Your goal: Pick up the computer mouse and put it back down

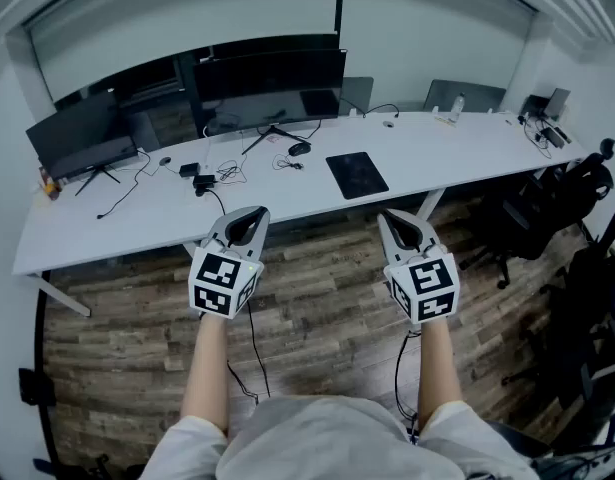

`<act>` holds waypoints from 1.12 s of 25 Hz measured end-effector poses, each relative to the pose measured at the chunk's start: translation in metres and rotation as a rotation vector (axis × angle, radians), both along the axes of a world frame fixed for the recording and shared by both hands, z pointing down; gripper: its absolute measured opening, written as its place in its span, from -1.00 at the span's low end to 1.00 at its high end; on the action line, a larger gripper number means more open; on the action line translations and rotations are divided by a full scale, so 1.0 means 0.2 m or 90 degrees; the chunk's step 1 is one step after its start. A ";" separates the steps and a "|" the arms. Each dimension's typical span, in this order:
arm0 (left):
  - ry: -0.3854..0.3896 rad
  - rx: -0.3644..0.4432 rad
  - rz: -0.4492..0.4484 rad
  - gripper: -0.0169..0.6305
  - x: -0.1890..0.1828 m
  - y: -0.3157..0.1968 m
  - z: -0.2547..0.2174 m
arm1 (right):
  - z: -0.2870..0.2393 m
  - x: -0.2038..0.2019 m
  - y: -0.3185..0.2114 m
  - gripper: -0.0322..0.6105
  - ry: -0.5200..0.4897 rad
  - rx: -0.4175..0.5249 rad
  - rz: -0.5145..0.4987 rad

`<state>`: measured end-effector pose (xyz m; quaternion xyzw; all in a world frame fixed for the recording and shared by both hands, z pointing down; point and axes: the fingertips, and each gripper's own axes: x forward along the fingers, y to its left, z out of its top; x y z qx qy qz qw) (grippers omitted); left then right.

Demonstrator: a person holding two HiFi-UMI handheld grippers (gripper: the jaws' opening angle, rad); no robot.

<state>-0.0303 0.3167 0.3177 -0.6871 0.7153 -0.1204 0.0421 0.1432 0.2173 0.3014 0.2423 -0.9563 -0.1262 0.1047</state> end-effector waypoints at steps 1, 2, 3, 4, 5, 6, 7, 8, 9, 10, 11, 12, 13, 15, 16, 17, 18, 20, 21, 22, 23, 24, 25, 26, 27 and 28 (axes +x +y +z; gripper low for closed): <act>0.001 -0.001 0.002 -0.90 -0.01 0.00 0.01 | 0.00 -0.01 0.00 -0.86 0.001 0.000 0.002; 0.002 -0.002 0.004 -0.90 -0.02 0.00 0.01 | 0.01 -0.02 0.00 -0.86 0.002 0.000 0.005; 0.003 -0.003 0.005 -0.90 -0.03 0.00 0.02 | 0.01 -0.03 0.01 -0.86 0.004 0.000 0.007; 0.003 -0.005 0.007 -0.90 -0.04 0.01 0.02 | 0.02 -0.04 0.01 -0.86 0.005 -0.001 0.009; 0.004 -0.006 0.009 -0.90 -0.05 0.01 0.03 | 0.03 -0.05 0.02 -0.86 0.007 -0.001 0.012; 0.004 -0.008 0.012 -0.90 -0.06 0.02 0.04 | 0.03 -0.06 0.03 -0.86 0.008 -0.003 0.015; 0.004 -0.010 0.016 -0.90 -0.07 0.03 0.04 | 0.04 -0.06 0.04 -0.86 0.006 -0.008 0.019; 0.005 -0.012 0.020 -0.90 -0.07 0.04 0.05 | 0.05 -0.06 0.05 -0.86 0.000 -0.015 0.021; 0.005 -0.014 0.025 -0.90 -0.08 0.05 0.06 | 0.05 -0.06 0.06 -0.86 -0.010 -0.024 0.024; 0.006 -0.014 0.028 -0.90 -0.10 0.05 0.06 | 0.05 -0.07 0.07 -0.86 -0.021 -0.031 0.027; 0.008 -0.015 0.029 -0.90 -0.11 0.05 0.07 | 0.05 -0.07 0.07 -0.86 -0.030 -0.035 0.032; 0.011 -0.017 0.030 -0.90 -0.13 0.05 0.08 | 0.05 -0.07 0.07 -0.85 -0.035 -0.037 0.038; 0.015 -0.018 0.031 -0.90 -0.15 0.05 0.09 | 0.06 -0.08 0.07 -0.85 -0.036 -0.038 0.042; 0.019 -0.019 0.035 -0.90 -0.17 0.03 0.11 | 0.07 -0.09 0.05 -0.85 -0.035 -0.039 0.047; 0.020 -0.019 0.036 -0.90 -0.18 0.02 0.12 | 0.07 -0.10 0.04 -0.85 -0.035 -0.040 0.048; 0.021 -0.019 0.036 -0.90 -0.20 0.00 0.12 | 0.08 -0.11 0.01 -0.85 -0.036 -0.041 0.050; 0.023 -0.020 0.037 -0.90 -0.21 -0.02 0.13 | 0.08 -0.12 -0.01 -0.85 -0.036 -0.042 0.052; 0.027 -0.024 0.039 -0.90 -0.24 -0.08 0.16 | 0.10 -0.15 -0.07 -0.85 -0.032 -0.044 0.056; 0.029 -0.028 0.040 -0.90 -0.25 -0.12 0.18 | 0.12 -0.16 -0.11 -0.85 -0.030 -0.045 0.055; 0.029 -0.032 0.040 -0.90 -0.27 -0.16 0.19 | 0.13 -0.18 -0.15 -0.85 -0.027 -0.045 0.052; 0.028 -0.035 0.040 -0.90 -0.28 -0.20 0.21 | 0.14 -0.20 -0.20 -0.85 -0.024 -0.044 0.046; 0.027 -0.037 0.039 -0.90 -0.30 -0.26 0.22 | 0.16 -0.23 -0.25 -0.86 -0.020 -0.043 0.038; 0.027 -0.038 0.037 -0.90 -0.32 -0.32 0.23 | 0.17 -0.25 -0.30 -0.86 -0.018 -0.041 0.030; 0.026 -0.040 0.034 -0.90 -0.34 -0.38 0.24 | 0.18 -0.28 -0.36 -0.86 -0.016 -0.038 0.024; 0.025 -0.043 0.030 -0.90 -0.36 -0.45 0.25 | 0.19 -0.30 -0.43 -0.86 -0.016 -0.037 0.017; 0.025 -0.047 0.025 -0.90 -0.39 -0.53 0.27 | 0.20 -0.33 -0.51 -0.86 -0.016 -0.036 0.011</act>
